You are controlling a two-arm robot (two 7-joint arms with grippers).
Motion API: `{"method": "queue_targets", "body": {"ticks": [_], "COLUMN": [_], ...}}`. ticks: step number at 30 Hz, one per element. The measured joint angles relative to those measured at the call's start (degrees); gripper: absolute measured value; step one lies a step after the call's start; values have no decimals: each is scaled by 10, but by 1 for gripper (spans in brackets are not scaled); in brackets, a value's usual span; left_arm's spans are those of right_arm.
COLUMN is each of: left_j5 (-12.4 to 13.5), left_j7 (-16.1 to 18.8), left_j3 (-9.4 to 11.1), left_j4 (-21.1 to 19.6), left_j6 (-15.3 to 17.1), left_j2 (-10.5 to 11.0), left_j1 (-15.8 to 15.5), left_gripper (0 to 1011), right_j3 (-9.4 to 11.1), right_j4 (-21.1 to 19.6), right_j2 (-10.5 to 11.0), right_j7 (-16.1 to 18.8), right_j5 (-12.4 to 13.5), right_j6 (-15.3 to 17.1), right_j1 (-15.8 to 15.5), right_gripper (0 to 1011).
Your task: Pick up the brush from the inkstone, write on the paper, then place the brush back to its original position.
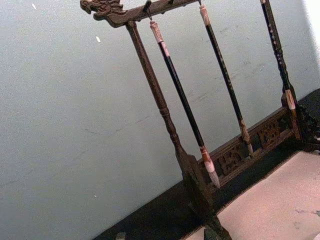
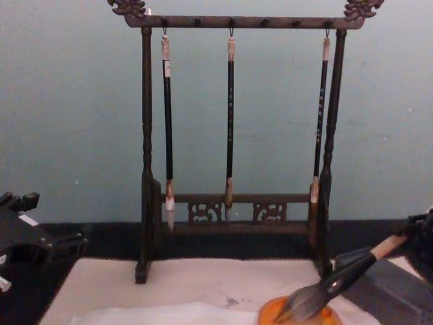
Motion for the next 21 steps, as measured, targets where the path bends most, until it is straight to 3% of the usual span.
{"method": "queue_targets", "body": {"ticks": [11, 21], "left_j5": [0, 0], "left_j7": [0, 0], "left_j3": [0, 0], "left_j4": [0, 0], "left_j6": [0, 0], "left_j2": [0, 0], "left_j1": [0, 0], "left_gripper": [1010, 1010], "right_j3": [0, -16], "right_j4": [0, -23], "right_j2": [0, 14], "right_j7": [0, 25], "right_j5": [0, 4], "right_j6": [0, -22], "right_j1": [0, 0], "right_gripper": [158, 158]}}
